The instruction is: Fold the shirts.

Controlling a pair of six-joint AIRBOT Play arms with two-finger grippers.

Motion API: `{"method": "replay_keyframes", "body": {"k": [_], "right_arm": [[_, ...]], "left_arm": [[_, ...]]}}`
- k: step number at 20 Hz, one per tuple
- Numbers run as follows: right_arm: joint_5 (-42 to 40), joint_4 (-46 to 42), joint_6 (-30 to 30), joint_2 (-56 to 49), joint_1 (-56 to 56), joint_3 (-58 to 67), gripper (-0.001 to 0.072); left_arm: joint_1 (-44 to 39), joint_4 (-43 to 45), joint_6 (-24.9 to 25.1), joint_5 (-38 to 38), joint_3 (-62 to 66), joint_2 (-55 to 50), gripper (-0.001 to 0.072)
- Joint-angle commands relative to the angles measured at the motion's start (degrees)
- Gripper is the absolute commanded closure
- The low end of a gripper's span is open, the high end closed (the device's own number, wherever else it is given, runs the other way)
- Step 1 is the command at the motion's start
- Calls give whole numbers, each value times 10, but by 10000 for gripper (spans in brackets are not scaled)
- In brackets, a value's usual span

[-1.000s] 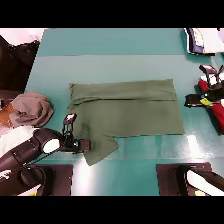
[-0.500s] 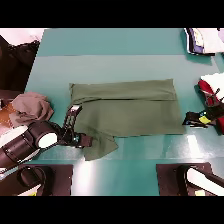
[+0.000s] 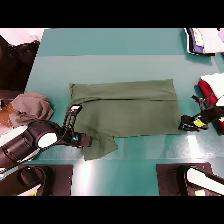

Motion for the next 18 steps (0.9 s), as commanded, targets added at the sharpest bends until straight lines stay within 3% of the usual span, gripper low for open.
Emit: {"method": "replay_keyframes", "body": {"k": [1, 3, 7, 13, 16, 18], "right_arm": [[-3, 3, -24, -1, 33, 0, 694], [24, -1, -28, 0, 55, 5, 697], [91, -2, -26, 76, 47, 40, 698], [184, 0, -3, 214, -31, 98, 699], [165, 6, 5, 235, -38, 103, 699], [129, 36, 5, 223, -29, 103, 699]], "left_arm": [[0, 0, 1, -1, 1, 0, 678], [0, 13, 9, -20, 17, 3, 679], [0, 57, 36, -148, 116, 5, 679], [0, -23, 61, -242, 217, 5, 679], [0, -3, 76, -238, 223, 5, 679], [0, 73, 76, -187, 223, 5, 679]]}}
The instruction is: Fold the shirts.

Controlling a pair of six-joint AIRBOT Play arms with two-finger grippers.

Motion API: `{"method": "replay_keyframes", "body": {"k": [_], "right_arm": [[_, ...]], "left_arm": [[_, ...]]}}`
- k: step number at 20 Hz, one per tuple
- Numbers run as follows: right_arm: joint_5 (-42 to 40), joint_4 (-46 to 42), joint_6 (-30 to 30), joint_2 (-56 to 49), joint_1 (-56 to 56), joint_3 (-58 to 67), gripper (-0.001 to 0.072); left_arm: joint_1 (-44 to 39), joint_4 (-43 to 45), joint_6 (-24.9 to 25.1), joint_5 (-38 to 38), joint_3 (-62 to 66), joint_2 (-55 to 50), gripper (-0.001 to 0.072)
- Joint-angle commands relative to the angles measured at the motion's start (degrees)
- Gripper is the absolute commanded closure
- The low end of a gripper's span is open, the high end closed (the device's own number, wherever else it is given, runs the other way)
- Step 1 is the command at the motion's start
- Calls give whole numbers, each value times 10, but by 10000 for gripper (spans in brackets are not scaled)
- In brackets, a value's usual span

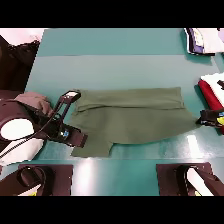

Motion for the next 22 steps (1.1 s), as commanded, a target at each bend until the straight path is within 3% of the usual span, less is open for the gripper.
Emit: {"method": "replay_keyframes", "body": {"k": [1, 4, 9, 11, 14, 22], "right_arm": [[-53, 45, 6, -6, 5, 6, 699], [-129, 74, 5, -65, 30, 17, 699], [-184, 74, 5, -197, 51, 122, 699], [-189, 73, 5, -250, 51, 168, 699], [-188, 65, 5, -323, 51, 222, 699], [-219, 65, 5, -424, 51, 285, 695]], "left_arm": [[8, 106, 9, 70, 10, 0, 679], [84, 127, 10, 168, 10, -8, 679], [187, 116, 65, 325, 9, -76, 679], [198, 115, 73, 347, 9, -115, 678], [198, 103, 129, 397, 9, -174, 678], [198, 104, 107, 469, 10, -270, 677]]}}
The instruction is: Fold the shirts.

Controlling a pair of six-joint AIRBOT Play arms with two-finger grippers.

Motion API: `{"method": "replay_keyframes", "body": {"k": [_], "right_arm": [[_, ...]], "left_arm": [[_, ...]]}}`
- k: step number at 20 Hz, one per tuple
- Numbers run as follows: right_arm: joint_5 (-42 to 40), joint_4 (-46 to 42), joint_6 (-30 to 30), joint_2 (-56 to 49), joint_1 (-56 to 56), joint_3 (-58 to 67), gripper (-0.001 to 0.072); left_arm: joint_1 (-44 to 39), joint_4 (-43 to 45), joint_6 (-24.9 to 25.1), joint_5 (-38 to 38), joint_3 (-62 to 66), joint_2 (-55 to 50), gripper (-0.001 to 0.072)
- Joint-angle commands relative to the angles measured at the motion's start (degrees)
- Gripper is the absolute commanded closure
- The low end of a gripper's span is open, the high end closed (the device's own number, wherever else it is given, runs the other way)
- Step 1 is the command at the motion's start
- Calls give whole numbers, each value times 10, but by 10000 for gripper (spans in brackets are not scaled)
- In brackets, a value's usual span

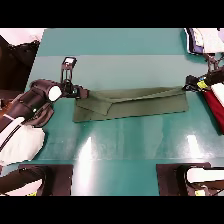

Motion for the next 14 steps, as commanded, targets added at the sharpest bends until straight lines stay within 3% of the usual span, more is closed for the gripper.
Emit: {"method": "replay_keyframes", "body": {"k": [1, 4, 5, 6, 7, 8, 11, 12, 14], "right_arm": [[-28, 0, 0, -29, 0, 16, 695], [-67, 5, 0, -23, 0, 16, 692], [-78, 5, 0, -19, 0, 16, 666], [-92, 6, 0, -13, 0, 16, 426], [-103, 5, 0, -7, 0, 16, 179], [-109, 6, 0, 0, -5, 16, 114], [-88, 5, -13, 12, -26, 16, 114], [-64, 5, -15, 9, -42, 16, 114], [-8, 30, -48, -8, -75, 16, 114]], "left_arm": [[1, 0, -23, 44, 0, -26, 677], [1, 1, -38, 56, 4, -26, 676], [1, 2, -38, 51, 10, -26, 583], [1, 2, -38, 44, 20, -26, 247], [1, 2, -38, 36, 33, -26, 37], [1, 2, -38, 23, 48, -26, 26], [1, 2, -37, -26, 90, -26, 26], [1, 1, -37, -43, 100, -26, 104], [1, -7, -32, -74, 104, -25, 405]]}}
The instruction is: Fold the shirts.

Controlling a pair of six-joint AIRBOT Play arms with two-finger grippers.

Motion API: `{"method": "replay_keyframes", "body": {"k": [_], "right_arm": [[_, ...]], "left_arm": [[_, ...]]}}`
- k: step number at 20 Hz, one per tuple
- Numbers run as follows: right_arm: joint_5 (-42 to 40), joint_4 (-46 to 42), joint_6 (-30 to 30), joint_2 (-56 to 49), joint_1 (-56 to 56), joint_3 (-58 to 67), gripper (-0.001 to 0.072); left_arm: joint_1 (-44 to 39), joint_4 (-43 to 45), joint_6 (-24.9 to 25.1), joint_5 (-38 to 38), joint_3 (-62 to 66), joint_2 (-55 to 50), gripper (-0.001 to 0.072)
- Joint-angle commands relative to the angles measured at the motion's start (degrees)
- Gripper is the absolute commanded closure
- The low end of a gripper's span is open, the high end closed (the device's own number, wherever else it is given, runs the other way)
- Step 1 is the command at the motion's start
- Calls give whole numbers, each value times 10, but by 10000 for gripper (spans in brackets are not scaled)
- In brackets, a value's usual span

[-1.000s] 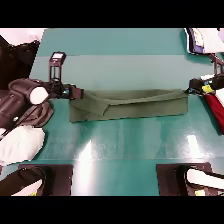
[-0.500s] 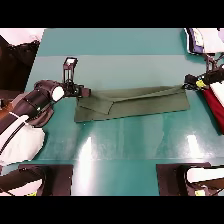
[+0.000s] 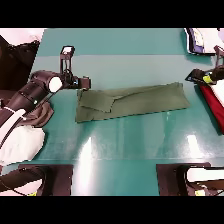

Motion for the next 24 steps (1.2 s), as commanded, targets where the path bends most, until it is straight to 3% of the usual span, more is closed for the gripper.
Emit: {"method": "replay_keyframes", "body": {"k": [1, 2, 8, 13, 20, 22, 24], "right_arm": [[80, 40, -50, -23, -49, 0, 114], [101, 56, -64, -38, -64, 0, 115], [142, 98, -137, -112, -118, 4, 114], [217, 111, -141, -184, -105, 79, 115], [230, 117, -141, -231, -62, 83, 154], [229, 117, -152, -236, -43, 83, 349], [231, 128, -181, -232, -28, 84, 689]], "left_arm": [[0, -8, 5, -66, 19, 1, 575], [0, -8, 7, -80, 19, 1, 674], [0, -22, 18, -132, 18, 1, 677], [-2, -39, 18, -132, 18, 0, 677], [-2, -49, 18, -138, 18, 0, 677], [-2, -59, 18, -138, 18, 0, 677], [-7, -71, 27, -134, 18, 0, 678]]}}
